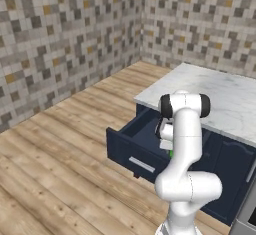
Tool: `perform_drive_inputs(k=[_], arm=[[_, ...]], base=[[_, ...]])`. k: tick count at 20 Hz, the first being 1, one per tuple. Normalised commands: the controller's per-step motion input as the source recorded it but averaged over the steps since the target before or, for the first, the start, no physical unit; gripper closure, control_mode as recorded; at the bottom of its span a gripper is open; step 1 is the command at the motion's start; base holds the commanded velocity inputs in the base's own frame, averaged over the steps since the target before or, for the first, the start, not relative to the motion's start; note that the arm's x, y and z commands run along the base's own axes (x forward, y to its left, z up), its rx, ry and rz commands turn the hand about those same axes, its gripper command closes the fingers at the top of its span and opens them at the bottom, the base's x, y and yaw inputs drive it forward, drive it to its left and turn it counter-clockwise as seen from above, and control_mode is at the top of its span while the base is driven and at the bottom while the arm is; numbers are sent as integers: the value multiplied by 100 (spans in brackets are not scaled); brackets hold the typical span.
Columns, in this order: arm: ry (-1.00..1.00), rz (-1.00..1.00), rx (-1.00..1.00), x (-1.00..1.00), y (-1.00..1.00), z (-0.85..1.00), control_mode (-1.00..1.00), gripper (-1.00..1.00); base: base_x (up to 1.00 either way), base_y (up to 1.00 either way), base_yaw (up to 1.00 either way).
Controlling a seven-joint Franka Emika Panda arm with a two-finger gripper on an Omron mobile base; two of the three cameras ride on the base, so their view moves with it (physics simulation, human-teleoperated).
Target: Restock the sink supplies by placing the sponge and soap dispenser on the counter and next to the sink. Make sure the soap dispenser is upright.
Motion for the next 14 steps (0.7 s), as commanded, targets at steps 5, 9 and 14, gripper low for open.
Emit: perform_drive_inputs(k=[5,9,14], arm=[[0,-4,8,-21,14,-50,-100,100],[0,-6,8,-20,10,-15,-100,100],[2,-7,1,-32,29,-23,-100,100]], base=[[0,0,0],[0,0,0],[0,0,0]])
